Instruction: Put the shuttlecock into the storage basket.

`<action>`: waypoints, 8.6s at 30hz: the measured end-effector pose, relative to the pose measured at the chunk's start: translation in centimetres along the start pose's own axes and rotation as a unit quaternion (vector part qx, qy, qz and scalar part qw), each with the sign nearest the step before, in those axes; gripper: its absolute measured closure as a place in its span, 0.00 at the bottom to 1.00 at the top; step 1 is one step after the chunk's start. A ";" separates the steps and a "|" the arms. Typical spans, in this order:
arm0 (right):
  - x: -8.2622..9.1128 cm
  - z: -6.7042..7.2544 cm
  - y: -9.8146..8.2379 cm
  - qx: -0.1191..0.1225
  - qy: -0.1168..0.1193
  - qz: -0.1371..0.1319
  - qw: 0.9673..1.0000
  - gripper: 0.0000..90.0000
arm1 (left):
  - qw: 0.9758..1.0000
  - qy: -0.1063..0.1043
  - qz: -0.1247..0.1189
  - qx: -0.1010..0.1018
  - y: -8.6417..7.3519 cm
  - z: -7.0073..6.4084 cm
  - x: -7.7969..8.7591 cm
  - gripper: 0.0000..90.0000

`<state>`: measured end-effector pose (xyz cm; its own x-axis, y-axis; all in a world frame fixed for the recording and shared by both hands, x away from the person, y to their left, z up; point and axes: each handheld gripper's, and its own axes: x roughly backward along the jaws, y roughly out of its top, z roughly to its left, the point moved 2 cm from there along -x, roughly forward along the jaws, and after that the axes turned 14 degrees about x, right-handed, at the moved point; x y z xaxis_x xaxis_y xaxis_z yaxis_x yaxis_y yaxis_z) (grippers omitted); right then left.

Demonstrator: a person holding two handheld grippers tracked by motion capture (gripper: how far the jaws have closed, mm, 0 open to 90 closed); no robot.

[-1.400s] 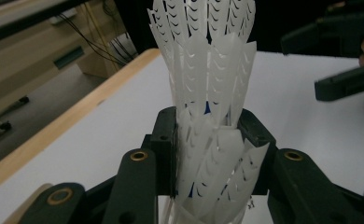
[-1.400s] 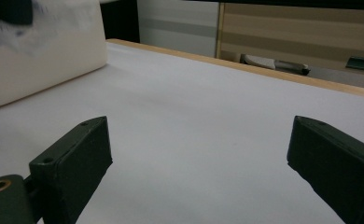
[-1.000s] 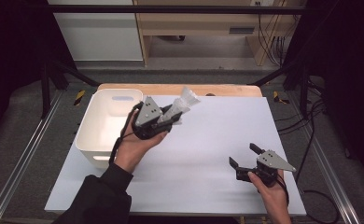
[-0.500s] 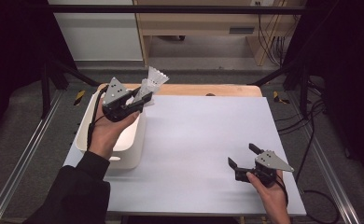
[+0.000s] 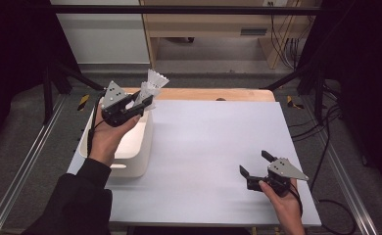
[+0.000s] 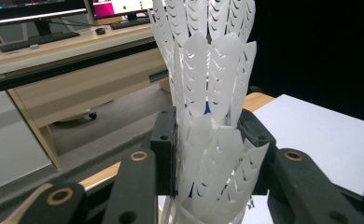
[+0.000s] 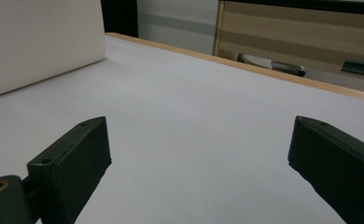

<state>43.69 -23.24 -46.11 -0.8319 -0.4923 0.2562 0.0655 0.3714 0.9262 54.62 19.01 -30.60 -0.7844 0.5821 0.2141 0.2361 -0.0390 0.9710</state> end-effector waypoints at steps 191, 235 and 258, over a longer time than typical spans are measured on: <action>1.1 -0.5 -0.2 0.014 -0.014 -0.021 1.000 0.07 | 0.988 0.056 -0.002 0.143 -6.0 8.7 -4.9 0.17; 1.0 -0.2 0.0 0.017 -0.008 -0.024 1.000 0.06 | 0.989 0.014 -0.054 0.135 -3.9 6.2 -2.2 0.05; 1.1 -0.2 0.0 0.013 -0.007 -0.024 1.000 0.05 | 0.991 0.009 -0.054 0.125 -4.3 5.9 -2.3 0.05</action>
<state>42.85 -23.93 -45.76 -0.8418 -0.4984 0.2072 0.0112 0.3676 0.9299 58.81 22.57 -35.88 -0.8220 0.5578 0.1151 0.2842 0.2266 0.9316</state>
